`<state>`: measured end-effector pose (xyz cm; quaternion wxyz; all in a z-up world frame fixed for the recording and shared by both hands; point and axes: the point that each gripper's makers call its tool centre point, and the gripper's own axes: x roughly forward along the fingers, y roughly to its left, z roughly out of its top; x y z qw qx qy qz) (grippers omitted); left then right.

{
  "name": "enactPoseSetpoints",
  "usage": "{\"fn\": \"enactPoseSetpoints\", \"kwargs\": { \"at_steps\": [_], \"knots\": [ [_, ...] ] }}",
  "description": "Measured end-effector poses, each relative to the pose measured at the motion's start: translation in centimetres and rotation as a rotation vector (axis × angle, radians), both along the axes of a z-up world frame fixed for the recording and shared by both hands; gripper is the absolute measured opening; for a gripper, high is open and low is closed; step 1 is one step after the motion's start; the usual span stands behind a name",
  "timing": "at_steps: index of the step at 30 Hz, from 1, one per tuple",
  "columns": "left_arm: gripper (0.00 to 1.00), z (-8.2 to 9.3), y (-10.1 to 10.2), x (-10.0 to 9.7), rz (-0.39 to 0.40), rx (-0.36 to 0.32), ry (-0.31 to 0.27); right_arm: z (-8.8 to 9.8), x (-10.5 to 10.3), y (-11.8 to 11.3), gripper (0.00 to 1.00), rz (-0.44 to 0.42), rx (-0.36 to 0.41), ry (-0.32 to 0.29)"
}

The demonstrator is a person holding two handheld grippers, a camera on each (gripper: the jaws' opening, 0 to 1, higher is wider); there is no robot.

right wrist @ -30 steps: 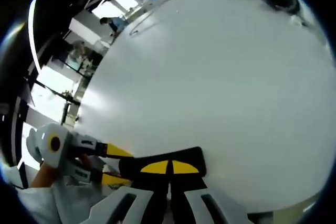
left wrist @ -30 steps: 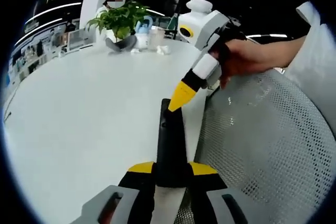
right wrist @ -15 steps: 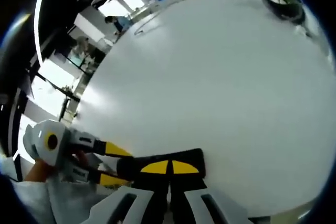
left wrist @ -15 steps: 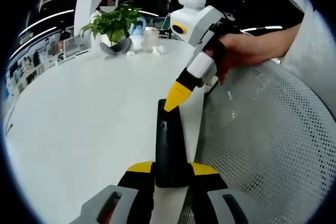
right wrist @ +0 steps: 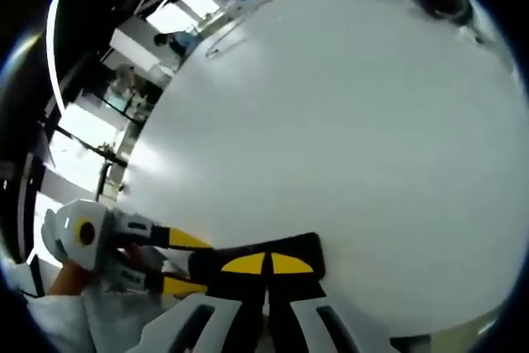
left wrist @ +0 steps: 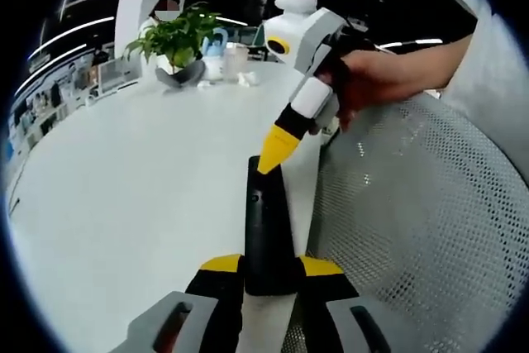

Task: Press the specified remote control buttons in sequence, fully releasing each button before pressing the next.

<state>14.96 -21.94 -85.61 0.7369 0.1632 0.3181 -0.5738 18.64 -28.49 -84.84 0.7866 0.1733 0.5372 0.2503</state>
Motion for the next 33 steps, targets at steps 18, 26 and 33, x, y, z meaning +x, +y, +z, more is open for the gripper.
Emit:
{"fn": "enactPoseSetpoints", "kwargs": {
  "at_steps": [18, 26, 33],
  "knots": [
    [0.24, 0.0, -0.2, -0.3, -0.01, -0.009, 0.008, 0.4, -0.3, 1.6, 0.0, 0.078, 0.031, -0.016],
    [0.24, 0.1, -0.2, -0.3, -0.006, -0.019, 0.014, -0.3, -0.4, 1.1, 0.0, 0.132, -0.074, -0.067],
    [0.25, 0.1, -0.2, -0.3, -0.002, -0.023, 0.019, -0.2, -0.3, 1.1, 0.0, 0.111, -0.053, -0.061]
  ]
}}
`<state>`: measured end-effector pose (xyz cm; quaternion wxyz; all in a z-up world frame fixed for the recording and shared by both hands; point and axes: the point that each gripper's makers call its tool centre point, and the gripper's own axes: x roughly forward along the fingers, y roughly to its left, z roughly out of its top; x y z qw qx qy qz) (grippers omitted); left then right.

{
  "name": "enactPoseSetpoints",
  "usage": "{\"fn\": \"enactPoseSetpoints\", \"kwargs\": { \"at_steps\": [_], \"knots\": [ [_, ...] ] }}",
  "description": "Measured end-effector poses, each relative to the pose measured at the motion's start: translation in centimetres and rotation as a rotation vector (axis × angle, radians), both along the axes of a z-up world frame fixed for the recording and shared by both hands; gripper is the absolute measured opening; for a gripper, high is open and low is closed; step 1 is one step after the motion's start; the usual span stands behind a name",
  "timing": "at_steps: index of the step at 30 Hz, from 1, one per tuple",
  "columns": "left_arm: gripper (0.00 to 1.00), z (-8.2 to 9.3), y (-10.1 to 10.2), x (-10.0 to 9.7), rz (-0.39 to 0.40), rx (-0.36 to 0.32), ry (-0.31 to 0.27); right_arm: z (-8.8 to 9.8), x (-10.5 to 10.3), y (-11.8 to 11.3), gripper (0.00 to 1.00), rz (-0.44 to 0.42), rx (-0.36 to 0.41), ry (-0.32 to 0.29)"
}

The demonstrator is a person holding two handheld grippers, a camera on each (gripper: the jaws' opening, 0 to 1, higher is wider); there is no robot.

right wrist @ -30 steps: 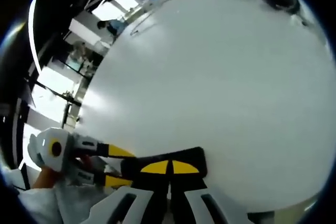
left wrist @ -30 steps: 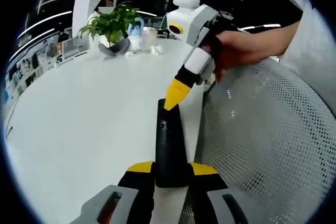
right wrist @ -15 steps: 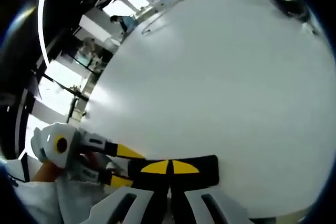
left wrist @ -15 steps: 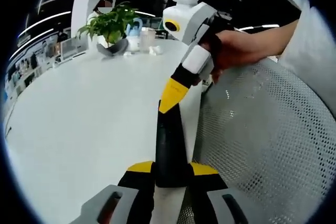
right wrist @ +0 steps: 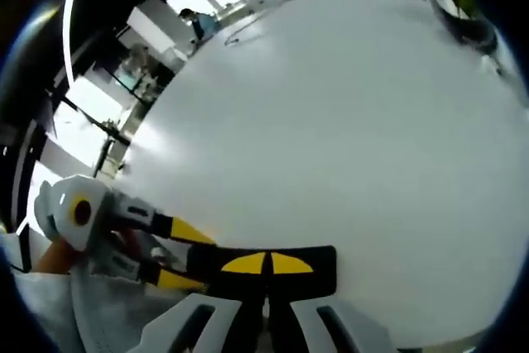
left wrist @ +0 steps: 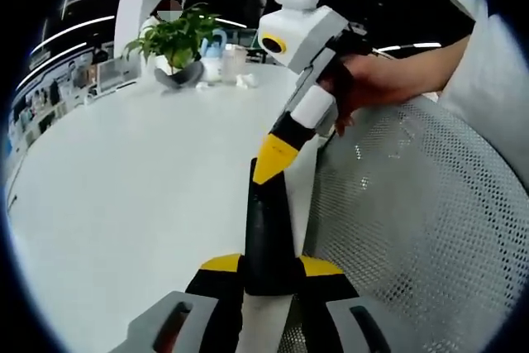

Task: Press the specified remote control buttons in sequence, fully releasing each button before pressing the next.

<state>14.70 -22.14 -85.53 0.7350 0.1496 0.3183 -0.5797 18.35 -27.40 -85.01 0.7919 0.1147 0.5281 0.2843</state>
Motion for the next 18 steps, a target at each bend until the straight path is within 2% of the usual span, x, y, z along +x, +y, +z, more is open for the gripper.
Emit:
{"fn": "enactPoseSetpoints", "kwargs": {
  "at_steps": [8, 11, 18],
  "knots": [
    [0.25, 0.04, -0.01, 0.02, 0.007, -0.004, 0.007, -0.04, -0.04, 0.12, 0.0, 0.018, -0.015, -0.034],
    [0.25, 0.06, -0.02, 0.04, 0.01, -0.007, 0.009, -0.11, 0.0, 0.18, 0.0, 0.049, -0.042, -0.065],
    [0.25, 0.06, -0.04, 0.0, 0.01, -0.006, 0.007, -0.04, 0.1, 0.0, 0.0, 0.014, -0.015, -0.03]
  ]
}}
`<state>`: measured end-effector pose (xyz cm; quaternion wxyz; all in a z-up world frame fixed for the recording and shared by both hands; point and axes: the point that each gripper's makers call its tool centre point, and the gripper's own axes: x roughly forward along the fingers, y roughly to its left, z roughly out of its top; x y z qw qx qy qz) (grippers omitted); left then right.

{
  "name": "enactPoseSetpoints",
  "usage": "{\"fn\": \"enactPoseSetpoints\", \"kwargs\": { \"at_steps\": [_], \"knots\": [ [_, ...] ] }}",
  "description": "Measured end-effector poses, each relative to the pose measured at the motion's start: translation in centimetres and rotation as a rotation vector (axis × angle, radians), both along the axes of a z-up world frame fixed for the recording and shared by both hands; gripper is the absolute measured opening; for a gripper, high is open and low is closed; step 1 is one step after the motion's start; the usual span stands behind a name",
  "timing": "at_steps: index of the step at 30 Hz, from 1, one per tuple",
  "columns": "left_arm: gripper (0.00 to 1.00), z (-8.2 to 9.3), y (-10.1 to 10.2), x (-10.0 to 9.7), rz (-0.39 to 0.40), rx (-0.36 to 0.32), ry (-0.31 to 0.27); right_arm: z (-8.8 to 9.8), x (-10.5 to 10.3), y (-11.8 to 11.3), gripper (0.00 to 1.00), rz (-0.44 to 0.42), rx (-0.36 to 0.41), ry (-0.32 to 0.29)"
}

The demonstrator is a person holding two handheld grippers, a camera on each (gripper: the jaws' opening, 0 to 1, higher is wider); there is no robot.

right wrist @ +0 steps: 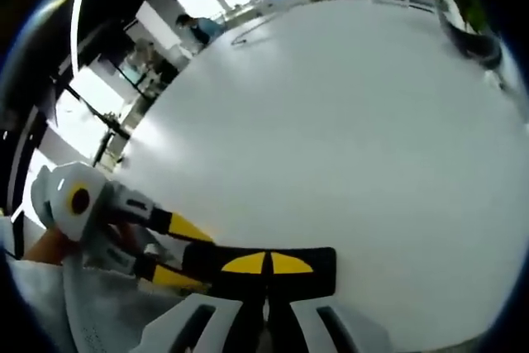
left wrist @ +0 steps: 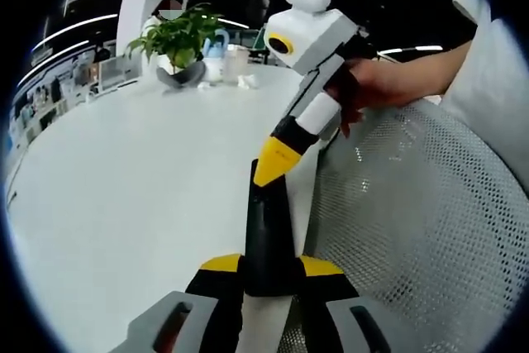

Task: Press the specified remote control buttons in sequence, fully releasing each button before pressing the next.

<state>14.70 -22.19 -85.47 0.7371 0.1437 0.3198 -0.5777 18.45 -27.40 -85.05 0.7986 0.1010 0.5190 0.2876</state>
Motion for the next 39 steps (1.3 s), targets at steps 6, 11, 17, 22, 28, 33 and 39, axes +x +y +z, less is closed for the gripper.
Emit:
{"fn": "enactPoseSetpoints", "kwargs": {
  "at_steps": [6, 11, 17, 22, 28, 33, 39],
  "knots": [
    [0.25, -0.03, -0.02, -0.02, -0.007, 0.004, -0.008, -0.01, -0.2, -0.19, 0.0, -0.037, 0.027, 0.052],
    [0.24, -0.01, -0.03, -0.03, -0.007, 0.003, -0.01, 0.05, -0.3, -0.01, 0.0, -0.022, 0.007, 0.038],
    [0.24, -0.02, -0.04, 0.01, -0.008, 0.001, -0.01, -0.06, -0.43, -0.18, 0.0, -0.04, 0.022, 0.075],
    [0.24, -0.02, -0.04, 0.03, -0.008, -0.001, -0.007, -0.13, -0.46, -0.15, 0.0, -0.032, 0.008, 0.055],
    [0.24, -0.01, -0.04, 0.07, -0.003, -0.003, -0.002, -0.22, -0.32, -0.17, 0.0, -0.064, 0.024, 0.082],
    [0.24, -0.02, -0.03, 0.06, -0.006, -0.001, -0.006, -0.26, -0.21, -0.22, 0.0, -0.123, 0.014, 0.134],
    [0.24, -0.06, -0.06, 0.06, -0.01, 0.008, -0.017, -0.35, -0.33, -0.16, 0.0, -0.104, -0.013, 0.345]
  ]
}}
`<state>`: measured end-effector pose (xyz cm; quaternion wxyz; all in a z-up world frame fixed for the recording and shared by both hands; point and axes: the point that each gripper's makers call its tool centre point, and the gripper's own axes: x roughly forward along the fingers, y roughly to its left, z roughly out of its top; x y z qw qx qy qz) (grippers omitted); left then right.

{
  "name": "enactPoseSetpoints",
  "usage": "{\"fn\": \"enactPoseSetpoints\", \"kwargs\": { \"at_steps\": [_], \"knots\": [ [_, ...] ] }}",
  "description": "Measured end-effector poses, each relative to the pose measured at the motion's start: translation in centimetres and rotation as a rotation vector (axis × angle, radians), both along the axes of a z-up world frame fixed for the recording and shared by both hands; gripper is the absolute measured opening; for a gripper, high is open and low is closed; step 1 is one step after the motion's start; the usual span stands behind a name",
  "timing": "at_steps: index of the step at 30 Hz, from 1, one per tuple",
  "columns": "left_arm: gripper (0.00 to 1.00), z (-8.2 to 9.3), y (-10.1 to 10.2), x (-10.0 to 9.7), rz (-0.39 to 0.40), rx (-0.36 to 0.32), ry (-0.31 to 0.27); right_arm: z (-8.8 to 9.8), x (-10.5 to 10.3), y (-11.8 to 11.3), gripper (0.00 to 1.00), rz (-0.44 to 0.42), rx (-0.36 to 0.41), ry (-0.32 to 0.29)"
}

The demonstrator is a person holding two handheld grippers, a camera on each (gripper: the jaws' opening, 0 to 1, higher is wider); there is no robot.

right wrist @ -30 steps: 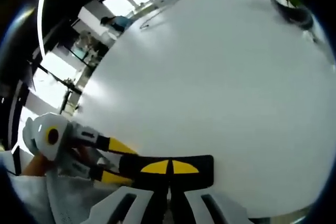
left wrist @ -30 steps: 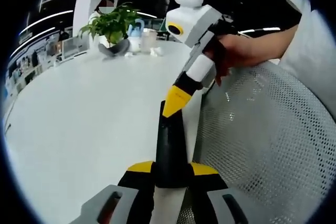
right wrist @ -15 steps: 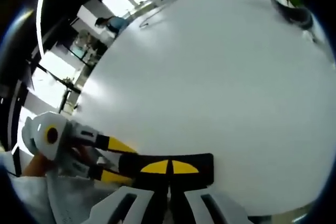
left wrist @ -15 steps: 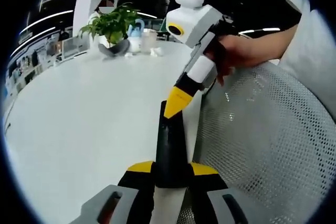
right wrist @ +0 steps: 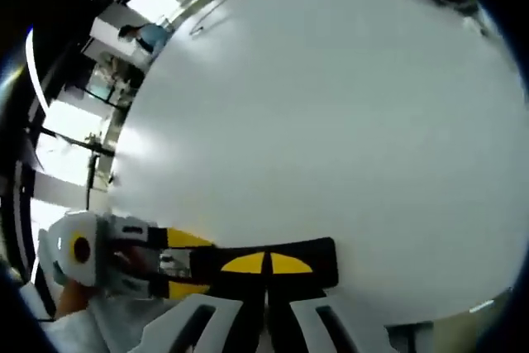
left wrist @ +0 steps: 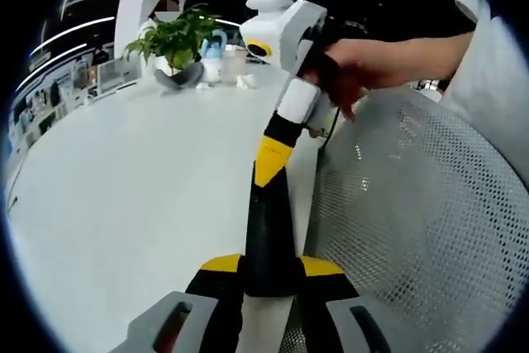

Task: Press the specified remote control buttons in sequence, fully releasing each button before pressing the next.

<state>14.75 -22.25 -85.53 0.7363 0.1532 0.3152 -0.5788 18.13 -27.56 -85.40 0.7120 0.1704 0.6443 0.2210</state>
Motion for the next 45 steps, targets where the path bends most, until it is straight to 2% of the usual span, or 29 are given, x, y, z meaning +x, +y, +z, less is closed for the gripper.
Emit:
{"fn": "enactPoseSetpoints", "kwargs": {
  "at_steps": [3, 6, 8, 13, 19, 22, 24, 27, 31, 34, 37, 43, 45],
  "knots": [
    [0.24, -0.01, 0.01, 0.0, -0.002, 0.003, -0.003, -0.09, 0.03, -0.02, 0.0, 0.015, -0.007, 0.063],
    [0.24, -0.01, 0.01, 0.0, -0.002, 0.003, -0.003, -0.15, -0.01, 0.01, 0.0, 0.072, -0.066, 0.113],
    [0.24, 0.01, 0.01, 0.0, -0.002, 0.003, -0.003, -0.19, -0.04, 0.06, 0.0, 0.101, -0.12, 0.168],
    [0.24, 0.06, 0.01, -0.01, -0.001, 0.002, -0.001, -0.37, -0.01, 0.12, 0.0, 0.109, -0.151, 0.204],
    [0.25, 0.04, 0.0, -0.01, -0.004, 0.002, -0.001, -0.29, -0.2, 0.1, 0.0, 0.153, -0.193, 0.135],
    [0.25, 0.04, -0.01, -0.03, -0.004, 0.002, -0.002, -0.2, -0.18, 0.02, 0.0, 0.158, -0.148, 0.083],
    [0.25, 0.03, -0.01, -0.04, -0.005, 0.002, -0.003, -0.06, -0.14, 0.01, 0.0, 0.084, -0.078, 0.029],
    [0.25, 0.03, -0.02, -0.04, -0.007, 0.002, -0.003, 0.04, -0.11, -0.05, 0.0, 0.092, -0.046, -0.051],
    [0.25, 0.04, -0.04, -0.06, -0.008, 0.002, -0.005, 0.19, -0.31, 0.02, 0.0, 0.088, -0.051, -0.079],
    [0.25, 0.05, -0.05, -0.05, -0.007, 0.001, -0.004, 0.18, -0.23, 0.04, 0.0, 0.123, -0.069, -0.145],
    [0.25, 0.06, -0.06, -0.06, -0.007, 0.0, -0.004, 0.24, -0.33, 0.01, 0.0, 0.104, -0.074, -0.19],
    [0.25, 0.06, -0.07, -0.07, -0.005, -0.001, -0.004, 0.32, -0.25, -0.08, 0.0, 0.068, -0.035, -0.286],
    [0.25, 0.06, -0.07, -0.07, -0.004, -0.002, -0.003, 0.41, -0.24, -0.03, 0.0, 0.076, -0.013, -0.345]
  ]
}}
